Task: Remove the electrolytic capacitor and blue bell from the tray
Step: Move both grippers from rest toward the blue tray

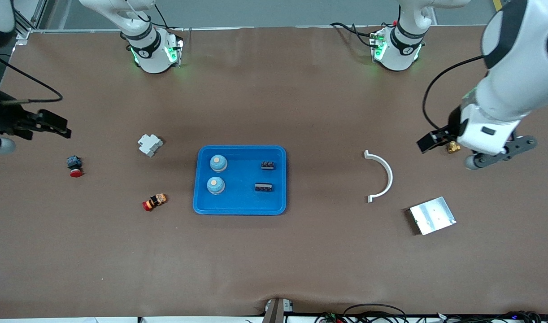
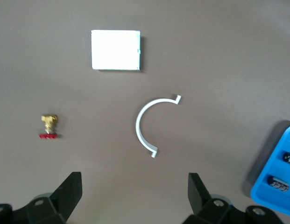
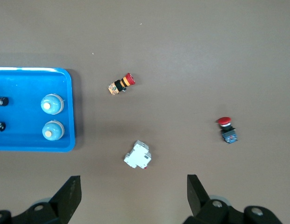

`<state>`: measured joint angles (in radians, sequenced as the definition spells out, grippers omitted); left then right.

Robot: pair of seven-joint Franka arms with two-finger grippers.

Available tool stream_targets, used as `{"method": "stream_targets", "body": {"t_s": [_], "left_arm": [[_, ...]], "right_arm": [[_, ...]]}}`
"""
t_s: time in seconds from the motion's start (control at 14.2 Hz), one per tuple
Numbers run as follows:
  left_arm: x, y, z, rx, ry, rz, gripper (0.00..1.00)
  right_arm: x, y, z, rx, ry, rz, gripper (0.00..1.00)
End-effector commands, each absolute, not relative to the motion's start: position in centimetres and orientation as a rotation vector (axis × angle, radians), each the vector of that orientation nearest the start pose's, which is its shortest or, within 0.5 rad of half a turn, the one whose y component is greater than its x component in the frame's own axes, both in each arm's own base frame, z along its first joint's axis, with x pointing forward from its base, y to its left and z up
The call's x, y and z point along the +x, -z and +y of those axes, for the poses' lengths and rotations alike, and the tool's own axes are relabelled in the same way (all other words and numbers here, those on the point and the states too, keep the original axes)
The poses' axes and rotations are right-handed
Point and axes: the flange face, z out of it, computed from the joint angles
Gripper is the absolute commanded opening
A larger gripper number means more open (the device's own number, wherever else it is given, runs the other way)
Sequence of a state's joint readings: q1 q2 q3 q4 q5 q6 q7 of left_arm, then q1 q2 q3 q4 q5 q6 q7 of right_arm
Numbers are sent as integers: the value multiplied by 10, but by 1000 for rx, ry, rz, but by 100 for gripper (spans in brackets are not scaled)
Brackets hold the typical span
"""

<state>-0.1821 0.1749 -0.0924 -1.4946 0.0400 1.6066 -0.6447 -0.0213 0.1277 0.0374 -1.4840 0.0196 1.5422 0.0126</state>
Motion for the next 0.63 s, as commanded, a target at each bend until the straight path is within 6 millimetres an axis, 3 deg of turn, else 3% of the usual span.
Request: {"method": "stream_targets", "body": {"t_s": [0.0, 0.14, 0.28, 0.56], "left_arm": [[587, -557, -176, -3005, -74, -713, 100], [587, -535, -211, -2912, -78, -966, 100], [580, -508, -251, -2848, -114, -1044, 100], [577, -459, -308, -2744, -104, -1266, 100]], "right_arm": [[610, -553, 53, -3122, -138, 84, 100], [624, -518, 87, -3124, -168, 155, 100], [634, -483, 119, -3123, -192, 271, 100], [634, -417, 207, -3085, -225, 544, 100]]}}
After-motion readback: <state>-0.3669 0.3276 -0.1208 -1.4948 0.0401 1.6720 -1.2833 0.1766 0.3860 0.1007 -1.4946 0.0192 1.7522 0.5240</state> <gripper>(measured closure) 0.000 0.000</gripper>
